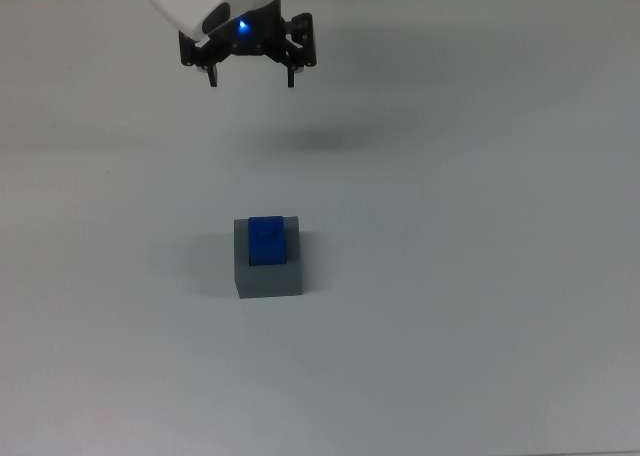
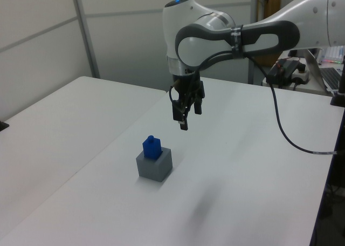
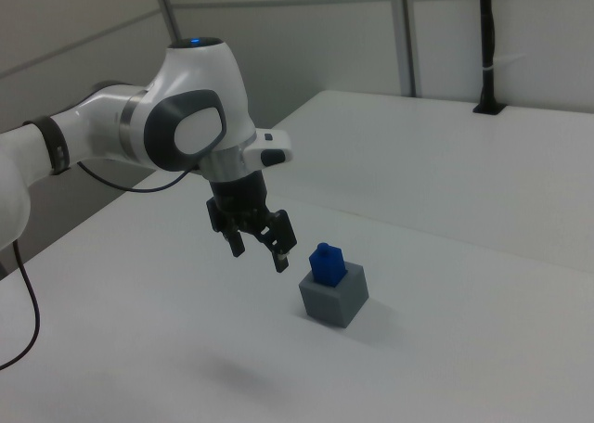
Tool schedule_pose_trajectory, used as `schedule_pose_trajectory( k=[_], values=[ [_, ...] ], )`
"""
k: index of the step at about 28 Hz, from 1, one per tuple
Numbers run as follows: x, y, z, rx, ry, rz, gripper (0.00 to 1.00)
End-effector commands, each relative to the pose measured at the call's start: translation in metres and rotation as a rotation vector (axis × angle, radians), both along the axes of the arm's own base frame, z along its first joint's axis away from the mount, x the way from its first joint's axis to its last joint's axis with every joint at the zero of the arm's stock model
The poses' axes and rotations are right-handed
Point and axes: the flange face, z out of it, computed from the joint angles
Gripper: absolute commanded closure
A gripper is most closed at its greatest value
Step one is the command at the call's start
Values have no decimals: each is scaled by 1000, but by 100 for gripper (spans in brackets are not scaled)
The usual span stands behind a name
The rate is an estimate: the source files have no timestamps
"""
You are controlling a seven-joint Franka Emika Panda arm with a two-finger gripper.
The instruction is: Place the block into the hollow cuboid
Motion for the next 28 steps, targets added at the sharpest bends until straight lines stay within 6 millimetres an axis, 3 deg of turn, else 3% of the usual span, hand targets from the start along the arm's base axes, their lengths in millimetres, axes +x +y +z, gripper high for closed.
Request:
schedule_pose_trajectory(
  k=[1,8,15,28],
  values=[
    [-5,-3,-1,-12,-26,-19,0],
    [-3,0,2,-10,-41,-14,0],
    [0,0,22,-10,-87,-12,0],
    [0,3,22,-1,-84,-12,0]
  ],
)
